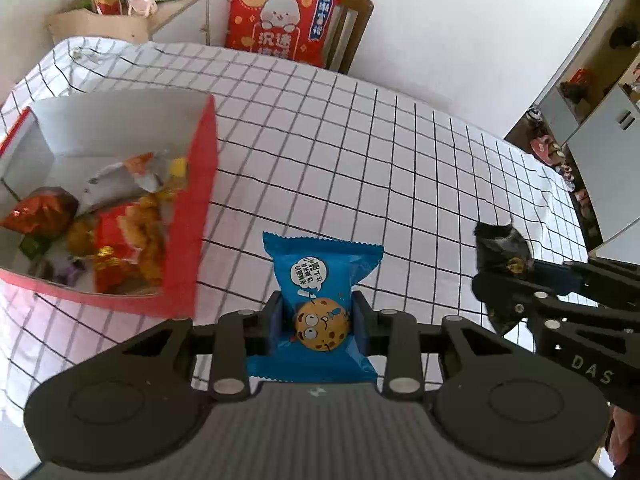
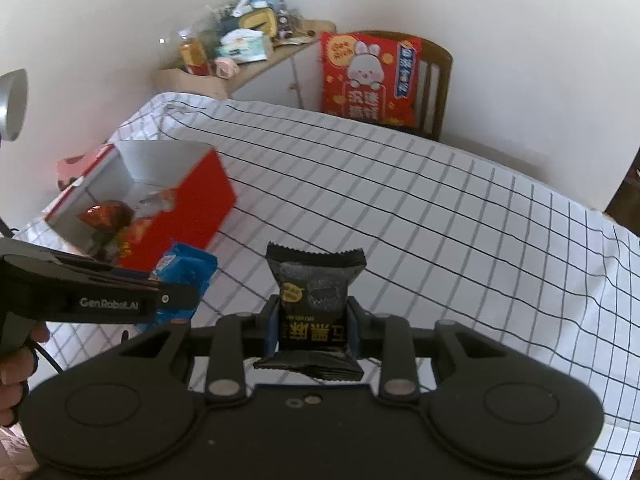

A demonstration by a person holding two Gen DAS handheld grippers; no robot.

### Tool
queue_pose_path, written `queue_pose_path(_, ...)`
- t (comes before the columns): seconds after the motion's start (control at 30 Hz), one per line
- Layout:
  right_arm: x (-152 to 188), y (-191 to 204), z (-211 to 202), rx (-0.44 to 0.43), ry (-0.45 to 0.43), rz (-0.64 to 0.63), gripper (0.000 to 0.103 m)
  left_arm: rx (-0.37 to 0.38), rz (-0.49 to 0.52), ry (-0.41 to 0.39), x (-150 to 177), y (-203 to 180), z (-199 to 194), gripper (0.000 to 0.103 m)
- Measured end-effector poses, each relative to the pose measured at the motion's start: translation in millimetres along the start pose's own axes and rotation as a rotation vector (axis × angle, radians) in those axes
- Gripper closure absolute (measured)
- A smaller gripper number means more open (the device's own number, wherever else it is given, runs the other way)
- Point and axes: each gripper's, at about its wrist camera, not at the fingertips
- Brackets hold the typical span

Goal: Organize snacks
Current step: 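Carry the blue packet into the red box with the left gripper while the right carries the black packet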

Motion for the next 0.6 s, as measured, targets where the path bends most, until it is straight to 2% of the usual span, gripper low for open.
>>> queue_pose_path(0.27,-8.0,54.4,-17.4,-0.050,-0.015,-0.018,0.072,-0.023,-0.018,-0.048,0.7,40.3,-46.6,0.069)
queue_pose_path(0.6,-37.7,131.5,-19.7,-0.092,-0.033,-0.064,0.072,-0.061,-0.069,-0.114,-13.0,106.4,-89.2,0.069)
Point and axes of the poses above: each gripper's, at about its wrist camera, not at the fingertips, and z roughly the way its jaws point, y to its left, x to its underside, and after that the axes turned 14 degrees about x, right-handed
